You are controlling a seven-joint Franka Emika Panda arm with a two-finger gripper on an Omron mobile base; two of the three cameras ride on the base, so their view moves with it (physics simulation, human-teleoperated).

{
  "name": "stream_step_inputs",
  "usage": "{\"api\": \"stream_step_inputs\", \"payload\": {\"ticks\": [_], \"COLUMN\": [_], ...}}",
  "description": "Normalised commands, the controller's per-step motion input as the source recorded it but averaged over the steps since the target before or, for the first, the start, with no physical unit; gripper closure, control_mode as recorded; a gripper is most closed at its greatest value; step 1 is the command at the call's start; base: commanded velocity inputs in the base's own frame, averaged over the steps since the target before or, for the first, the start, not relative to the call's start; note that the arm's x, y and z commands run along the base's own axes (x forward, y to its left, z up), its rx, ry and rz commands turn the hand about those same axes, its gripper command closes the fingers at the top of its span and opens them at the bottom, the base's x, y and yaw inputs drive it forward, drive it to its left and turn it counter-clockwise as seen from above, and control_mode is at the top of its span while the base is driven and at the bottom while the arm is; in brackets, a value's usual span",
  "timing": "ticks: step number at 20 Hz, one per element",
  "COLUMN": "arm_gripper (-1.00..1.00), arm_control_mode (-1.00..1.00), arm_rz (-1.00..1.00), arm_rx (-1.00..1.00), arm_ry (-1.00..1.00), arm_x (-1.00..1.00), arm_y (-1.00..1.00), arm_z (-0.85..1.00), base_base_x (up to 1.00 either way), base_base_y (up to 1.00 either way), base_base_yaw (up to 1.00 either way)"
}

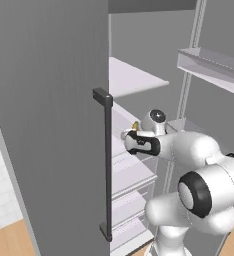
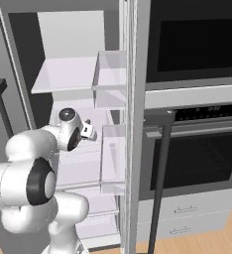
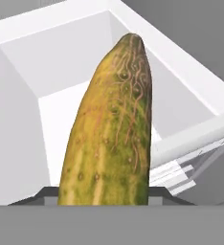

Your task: Place one cucumber and one chicken drumstick in each tupperware on the nearby counter, to pack two identical lunches.

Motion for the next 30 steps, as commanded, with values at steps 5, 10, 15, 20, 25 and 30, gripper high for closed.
{"api": "stream_step_inputs", "payload": {"ticks": [5,10,15,20,25,30], "arm_gripper": [1.00,1.00,1.00,1.00,1.00,1.00], "arm_control_mode": [-1.00,-1.00,-1.00,-1.00,-1.00,-1.00], "arm_rz": [0.00,0.00,0.00,0.00,0.00,0.00], "arm_rx": [0.01,0.00,-0.01,-0.08,-0.06,0.00], "arm_ry": [-0.01,0.01,0.06,0.11,0.10,-0.12], "arm_x": [-0.98,-0.93,-0.95,-0.84,-0.48,-0.55], "arm_y": [0.00,0.00,-0.03,-0.01,-0.10,-0.10], "arm_z": [0.88,0.86,0.76,0.36,0.09,-0.22], "base_base_x": [0.00,0.00,0.00,0.00,0.00,0.00], "base_base_y": [0.00,0.00,0.00,0.00,0.00,0.00], "base_base_yaw": [0.00,0.00,0.00,0.00,0.00,0.00]}}
